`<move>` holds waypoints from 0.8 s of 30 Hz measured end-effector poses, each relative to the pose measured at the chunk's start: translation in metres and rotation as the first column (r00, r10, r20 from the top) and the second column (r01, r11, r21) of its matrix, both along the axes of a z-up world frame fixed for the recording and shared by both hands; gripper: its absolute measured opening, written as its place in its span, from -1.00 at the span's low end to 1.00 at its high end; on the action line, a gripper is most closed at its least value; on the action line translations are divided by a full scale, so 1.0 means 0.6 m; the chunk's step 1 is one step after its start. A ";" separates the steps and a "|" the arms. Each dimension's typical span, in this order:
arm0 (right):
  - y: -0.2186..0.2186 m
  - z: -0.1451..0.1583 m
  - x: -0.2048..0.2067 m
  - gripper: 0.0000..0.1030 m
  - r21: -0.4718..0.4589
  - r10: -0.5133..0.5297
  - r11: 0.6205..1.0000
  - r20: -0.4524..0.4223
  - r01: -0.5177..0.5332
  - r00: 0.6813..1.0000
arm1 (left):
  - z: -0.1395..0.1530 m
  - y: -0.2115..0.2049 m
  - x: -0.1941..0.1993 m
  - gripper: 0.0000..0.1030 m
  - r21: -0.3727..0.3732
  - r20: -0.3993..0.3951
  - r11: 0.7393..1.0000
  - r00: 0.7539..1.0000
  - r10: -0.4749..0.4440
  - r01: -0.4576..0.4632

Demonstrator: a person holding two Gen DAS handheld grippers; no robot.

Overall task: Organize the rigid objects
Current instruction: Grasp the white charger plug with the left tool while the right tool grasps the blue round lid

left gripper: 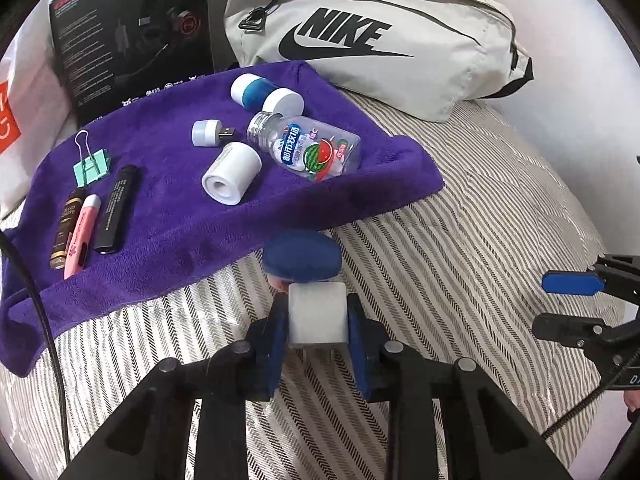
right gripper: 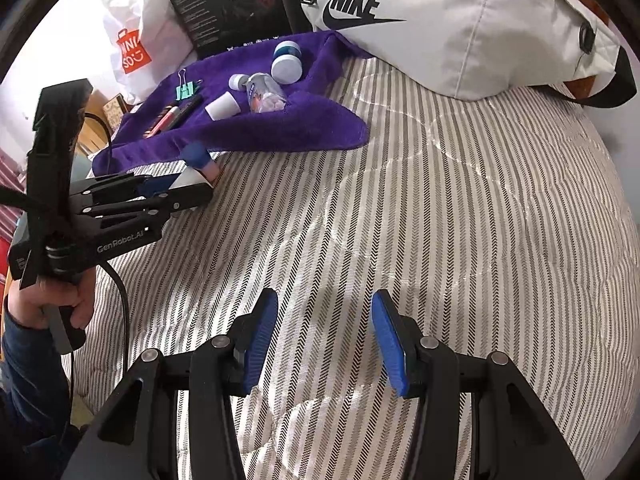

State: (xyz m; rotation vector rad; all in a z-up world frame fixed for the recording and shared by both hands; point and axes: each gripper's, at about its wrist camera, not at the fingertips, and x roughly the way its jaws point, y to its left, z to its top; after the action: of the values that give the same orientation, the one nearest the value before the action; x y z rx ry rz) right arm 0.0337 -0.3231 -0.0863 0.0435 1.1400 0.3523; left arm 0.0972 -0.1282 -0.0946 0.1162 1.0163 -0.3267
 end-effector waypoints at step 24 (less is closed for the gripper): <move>0.202 -0.008 0.119 -0.07 -0.004 0.266 0.964 0.095 -0.267 0.959 | 0.017 0.182 -0.060 -0.48 0.003 -0.004 0.980 0.980 0.199 -0.199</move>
State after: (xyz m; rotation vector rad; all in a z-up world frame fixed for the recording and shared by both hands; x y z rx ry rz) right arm 0.1050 -0.2017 -0.0914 -0.1192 1.0517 0.5934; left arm 0.0611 -0.0189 -0.0846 0.0155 1.0236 -0.1428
